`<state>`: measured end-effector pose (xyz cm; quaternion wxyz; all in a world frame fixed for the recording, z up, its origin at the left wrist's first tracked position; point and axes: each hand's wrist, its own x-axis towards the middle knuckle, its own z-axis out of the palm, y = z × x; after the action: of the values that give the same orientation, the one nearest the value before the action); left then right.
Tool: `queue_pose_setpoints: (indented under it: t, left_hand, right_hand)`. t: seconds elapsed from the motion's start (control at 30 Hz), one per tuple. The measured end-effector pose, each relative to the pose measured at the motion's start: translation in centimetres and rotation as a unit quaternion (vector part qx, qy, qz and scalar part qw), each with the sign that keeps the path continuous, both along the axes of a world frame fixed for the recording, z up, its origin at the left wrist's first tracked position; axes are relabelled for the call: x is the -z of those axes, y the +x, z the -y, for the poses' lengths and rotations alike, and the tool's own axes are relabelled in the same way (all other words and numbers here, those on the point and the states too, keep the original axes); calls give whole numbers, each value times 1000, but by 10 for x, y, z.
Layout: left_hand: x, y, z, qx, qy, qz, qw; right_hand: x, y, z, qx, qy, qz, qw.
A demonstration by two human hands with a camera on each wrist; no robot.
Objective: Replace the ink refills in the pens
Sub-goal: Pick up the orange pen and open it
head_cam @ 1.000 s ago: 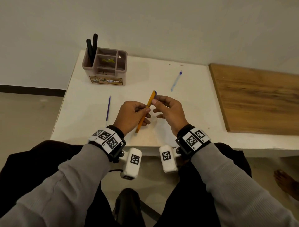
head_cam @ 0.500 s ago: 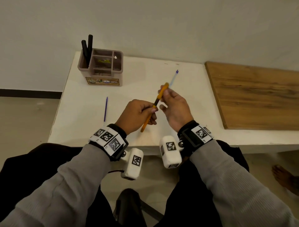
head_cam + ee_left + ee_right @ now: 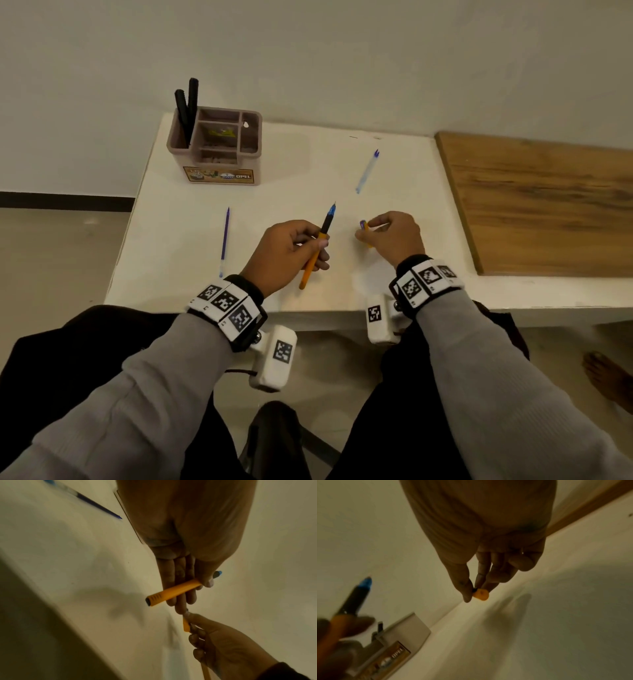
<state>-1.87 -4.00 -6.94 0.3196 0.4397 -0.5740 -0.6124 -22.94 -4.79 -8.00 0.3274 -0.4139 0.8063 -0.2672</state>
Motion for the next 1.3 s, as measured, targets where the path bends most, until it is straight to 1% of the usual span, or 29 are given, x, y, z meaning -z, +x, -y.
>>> queue_pose_setpoints:
  t: [0.1,0.17,0.2,0.27,0.3,0.33,0.4,0.43,0.6,0.67,0.83,0.93,1.1,1.2,1.3]
  left_hand:
    - [2,1,-1,-7,16,6,1000]
    - [2,0,0,-11,20,14,1000]
    - [3,0,0,-13,20,17,1000]
    - [4,-1,1,-17,21,25,999]
    - [4,-2,1,-20,23,28,999]
    - [5,-3,1,-23,24,31,999]
    - [5,-4,1,-30,23,38,999]
    - [5,-4,1,-31,21,40,998]
    - [7,-4,0,-28,9,58,998]
    - [7,-4,1,-18,1,65,998]
    - [8,-2,5,-5,-3,53,999]
    - [8,-2,5,-13,-32,58,998]
    - [9,-5,3,-12,-48,77,996]
    - [5,-3,5,2,-44,61,997]
    - [-3,0,6,19,-14,23,999]
  right_hand:
    - [8,-1,0,-2,54,-29,998]
    - [5,2,-1,-9,57,-39,998]
    - [3,5,-2,-12,34,-44,998]
    - [-5,13,-2,-19,-55,-28,998]
    - [-12,19,-2,-24,-99,17,995]
    - [-19,27,-4,-27,-117,83,989]
    - [-28,40,-7,-32,-92,210,973]
    - [-29,45,-9,-34,-79,237,968]
    - [-19,60,-11,3,-100,235,967]
    - [-19,62,-10,1,-101,247,964]
    - [-19,62,-8,-5,-112,278,954]
    - [-19,59,-9,-1,-100,308,946]
    - [-17,65,-11,9,-122,315,941]
    - [-19,65,-10,5,-142,341,929]
    - [-22,63,-10,-28,-151,374,914]
